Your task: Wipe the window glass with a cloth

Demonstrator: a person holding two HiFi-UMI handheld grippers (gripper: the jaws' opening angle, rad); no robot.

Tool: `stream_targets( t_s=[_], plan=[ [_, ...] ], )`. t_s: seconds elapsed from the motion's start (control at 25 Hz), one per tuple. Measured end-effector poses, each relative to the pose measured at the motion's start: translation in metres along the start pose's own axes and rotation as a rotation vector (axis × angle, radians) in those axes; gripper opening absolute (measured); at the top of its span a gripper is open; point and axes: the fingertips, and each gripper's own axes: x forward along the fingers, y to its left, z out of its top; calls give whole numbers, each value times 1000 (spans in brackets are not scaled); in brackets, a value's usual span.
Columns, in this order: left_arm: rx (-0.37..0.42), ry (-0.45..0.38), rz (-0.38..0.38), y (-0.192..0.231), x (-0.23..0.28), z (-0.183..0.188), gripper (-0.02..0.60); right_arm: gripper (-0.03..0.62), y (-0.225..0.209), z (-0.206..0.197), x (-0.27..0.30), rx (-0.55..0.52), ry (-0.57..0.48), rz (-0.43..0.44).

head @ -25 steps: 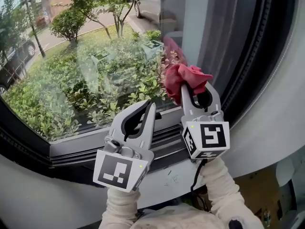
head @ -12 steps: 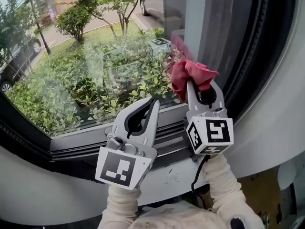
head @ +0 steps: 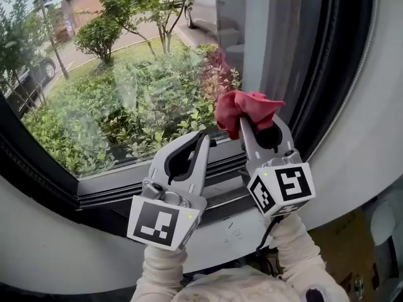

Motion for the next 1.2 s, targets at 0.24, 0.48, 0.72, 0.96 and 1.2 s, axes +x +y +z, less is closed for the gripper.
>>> stream_targets(
  t_s=[0.24, 0.48, 0.72, 0.96, 1.2],
  plan=[
    [-10, -8, -28, -13, -25, 3, 0, 117, 23, -7, -59, 50, 16, 9],
    [-18, -9, -49, -26, -46, 6, 0, 118, 51, 0, -80, 30, 16, 31],
    [-20, -7, -44, -32, -65, 12, 0, 118, 69, 10, -95, 51, 5, 59],
    [-20, -6, -35, -38, -77, 17, 0, 118, 78, 19, -107, 64, -4, 75],
    [-18, -7, -31, -44, -84, 21, 0, 117, 81, 23, -115, 71, -2, 79]
  ],
)
